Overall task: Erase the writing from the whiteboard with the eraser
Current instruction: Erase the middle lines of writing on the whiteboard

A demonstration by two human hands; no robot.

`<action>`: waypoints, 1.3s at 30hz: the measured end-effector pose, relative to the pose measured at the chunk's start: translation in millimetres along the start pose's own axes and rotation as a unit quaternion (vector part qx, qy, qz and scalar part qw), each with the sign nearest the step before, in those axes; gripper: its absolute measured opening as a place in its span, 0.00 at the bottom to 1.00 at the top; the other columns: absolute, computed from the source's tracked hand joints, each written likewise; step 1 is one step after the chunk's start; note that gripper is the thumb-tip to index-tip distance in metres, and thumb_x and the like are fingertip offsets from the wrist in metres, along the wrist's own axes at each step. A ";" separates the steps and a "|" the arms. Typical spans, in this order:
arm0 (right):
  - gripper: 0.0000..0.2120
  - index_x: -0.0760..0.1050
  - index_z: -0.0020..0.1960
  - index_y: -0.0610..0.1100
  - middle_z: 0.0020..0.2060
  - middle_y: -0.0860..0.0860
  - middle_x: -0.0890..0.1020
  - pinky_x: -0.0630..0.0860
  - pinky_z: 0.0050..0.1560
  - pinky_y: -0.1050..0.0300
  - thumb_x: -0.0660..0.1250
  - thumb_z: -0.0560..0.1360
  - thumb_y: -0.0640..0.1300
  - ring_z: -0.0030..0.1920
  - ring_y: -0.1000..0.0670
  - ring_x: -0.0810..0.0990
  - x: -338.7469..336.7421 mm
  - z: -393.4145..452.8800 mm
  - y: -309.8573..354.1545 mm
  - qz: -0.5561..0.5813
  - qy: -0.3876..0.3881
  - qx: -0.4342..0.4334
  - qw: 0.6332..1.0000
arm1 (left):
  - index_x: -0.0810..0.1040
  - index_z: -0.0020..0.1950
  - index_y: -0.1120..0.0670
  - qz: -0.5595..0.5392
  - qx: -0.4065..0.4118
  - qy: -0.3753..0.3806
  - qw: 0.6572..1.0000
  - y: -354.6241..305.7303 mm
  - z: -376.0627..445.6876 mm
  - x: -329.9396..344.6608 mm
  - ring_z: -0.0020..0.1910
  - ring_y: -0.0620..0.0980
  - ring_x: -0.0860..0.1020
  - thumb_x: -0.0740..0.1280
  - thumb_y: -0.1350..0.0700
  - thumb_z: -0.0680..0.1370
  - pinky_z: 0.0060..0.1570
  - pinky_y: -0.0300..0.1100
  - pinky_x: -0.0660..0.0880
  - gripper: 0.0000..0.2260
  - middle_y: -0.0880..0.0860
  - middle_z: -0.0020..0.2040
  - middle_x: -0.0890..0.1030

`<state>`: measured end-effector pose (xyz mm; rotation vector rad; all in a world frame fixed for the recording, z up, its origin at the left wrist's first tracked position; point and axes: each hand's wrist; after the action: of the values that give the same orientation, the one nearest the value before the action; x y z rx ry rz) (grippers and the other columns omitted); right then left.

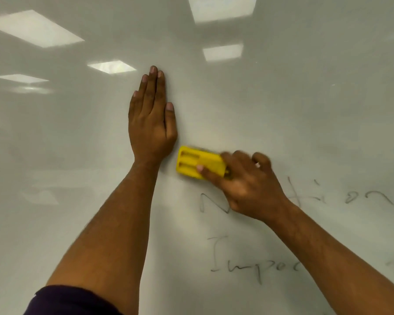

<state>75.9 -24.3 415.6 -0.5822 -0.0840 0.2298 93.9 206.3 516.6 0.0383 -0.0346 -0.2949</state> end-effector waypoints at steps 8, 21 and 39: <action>0.25 0.71 0.76 0.55 0.57 0.41 0.82 0.66 0.49 0.47 0.67 0.79 0.46 0.48 0.38 0.80 0.9 0.3 -6.3 -0.004 -0.041 0.111 0.993 | 0.60 0.84 0.59 0.010 -0.027 -0.006 1.000 -0.1 -16.7 1.7 0.84 0.53 0.58 0.57 0.55 0.86 0.83 0.53 0.56 0.26 0.56 0.84 0.61; 0.22 0.74 0.73 0.59 0.57 0.45 0.81 0.66 0.49 0.47 0.69 0.79 0.51 0.48 0.41 0.76 -7.3 -25.6 -11.9 -0.001 -0.070 0.313 0.947 | 0.56 0.85 0.59 0.033 -0.077 0.028 0.996 -8.1 -97.4 -0.3 0.85 0.53 0.54 0.54 0.53 0.86 0.84 0.51 0.53 0.27 0.56 0.85 0.57; 0.28 0.72 0.74 0.58 0.60 0.42 0.82 0.68 0.49 0.47 0.70 0.76 0.47 0.43 0.41 0.78 -3.6 -71.2 55.3 0.036 0.012 0.209 0.977 | 0.55 0.85 0.59 0.059 -0.041 0.052 0.996 1.7 -117.5 -3.2 0.85 0.54 0.52 0.52 0.53 0.87 0.83 0.54 0.54 0.27 0.58 0.86 0.55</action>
<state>72.0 -18.5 325.6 -0.1686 0.0096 0.3020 96.0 212.7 399.2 -0.0304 0.0783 -0.1756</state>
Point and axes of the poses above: each hand's wrist, its own z-axis towards the middle knuckle, its own x-axis out of the palm, y = z × x
